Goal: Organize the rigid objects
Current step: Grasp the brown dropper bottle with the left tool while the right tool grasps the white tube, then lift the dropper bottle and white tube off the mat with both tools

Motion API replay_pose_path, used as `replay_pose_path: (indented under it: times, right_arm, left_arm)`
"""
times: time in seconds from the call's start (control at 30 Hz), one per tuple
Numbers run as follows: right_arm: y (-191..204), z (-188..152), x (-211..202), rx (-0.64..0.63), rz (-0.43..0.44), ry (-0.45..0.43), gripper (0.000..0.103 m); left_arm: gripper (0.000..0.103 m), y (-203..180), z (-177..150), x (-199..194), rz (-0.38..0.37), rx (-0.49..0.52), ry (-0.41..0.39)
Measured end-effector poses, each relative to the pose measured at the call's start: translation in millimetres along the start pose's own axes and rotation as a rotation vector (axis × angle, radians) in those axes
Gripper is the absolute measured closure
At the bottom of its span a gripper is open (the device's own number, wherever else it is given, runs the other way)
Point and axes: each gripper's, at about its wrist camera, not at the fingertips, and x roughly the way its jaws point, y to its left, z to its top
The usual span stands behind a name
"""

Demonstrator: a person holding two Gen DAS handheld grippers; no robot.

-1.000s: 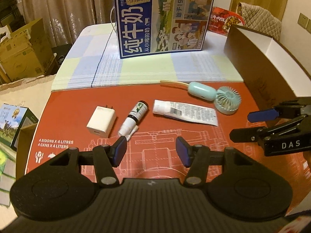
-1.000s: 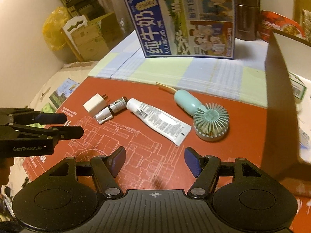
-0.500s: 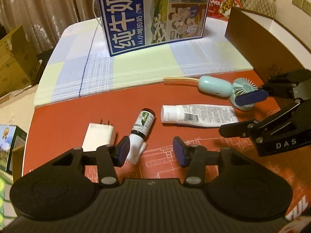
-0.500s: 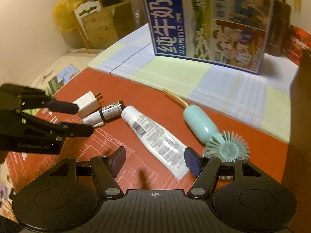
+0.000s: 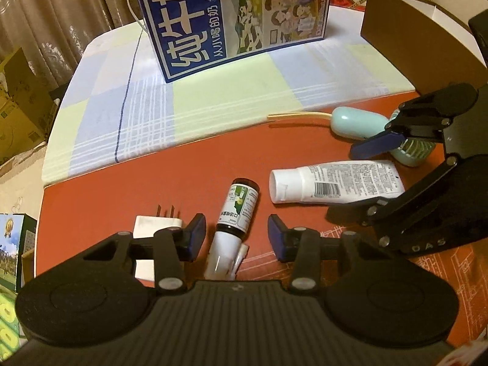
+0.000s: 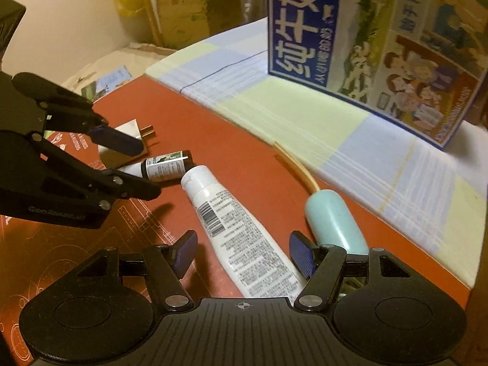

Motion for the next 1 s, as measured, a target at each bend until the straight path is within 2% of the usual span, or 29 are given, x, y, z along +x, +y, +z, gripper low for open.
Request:
replay_pose_path:
  times: [0.07, 0.13, 0.27, 0.33, 0.6, 0.87, 1.0]
  right_arm:
    - [-0.5, 0.3, 2.2, 0.009, 0.000, -0.005, 0.040]
    - [1.0, 0.0, 2.9, 0.005, -0.017, -0.012, 0.051]
    - [2.6, -2.2, -0.3, 0.015, -0.016, -0.018, 0.057]
    - [3.6, -4.6, -2.4, 0.029, -0.014, -0.022, 0.061]
    - [14.1, -25.2, -18.9, 0.097, -0.043, -0.028, 0.063]
    - [29.0, -61.6, -47.3, 0.134, -0.052, 0.014, 0.063]
    - [39.2, -76.0, -57.5, 0.132, -0.043, 0.030, 0.062]
  left_arm:
    - [0.066, 0.1, 1.1, 4.2, 0.005, 0.003, 0.006]
    - [0.071, 1.3, 1.1, 8.6, 0.009, -0.003, 0.024]
    - [0.082, -0.2, 0.0, 10.8, 0.003, -0.021, 0.034]
    - [0.083, -2.4, -0.9, 9.3, -0.001, -0.030, 0.036]
    - [0.083, -15.8, -15.7, -3.6, -0.015, -0.111, 0.054]
    - [0.083, -35.6, -42.7, -26.0, -0.045, -0.195, 0.102]
    - [0.083, -42.0, -48.4, -31.4, -0.067, -0.205, 0.111]
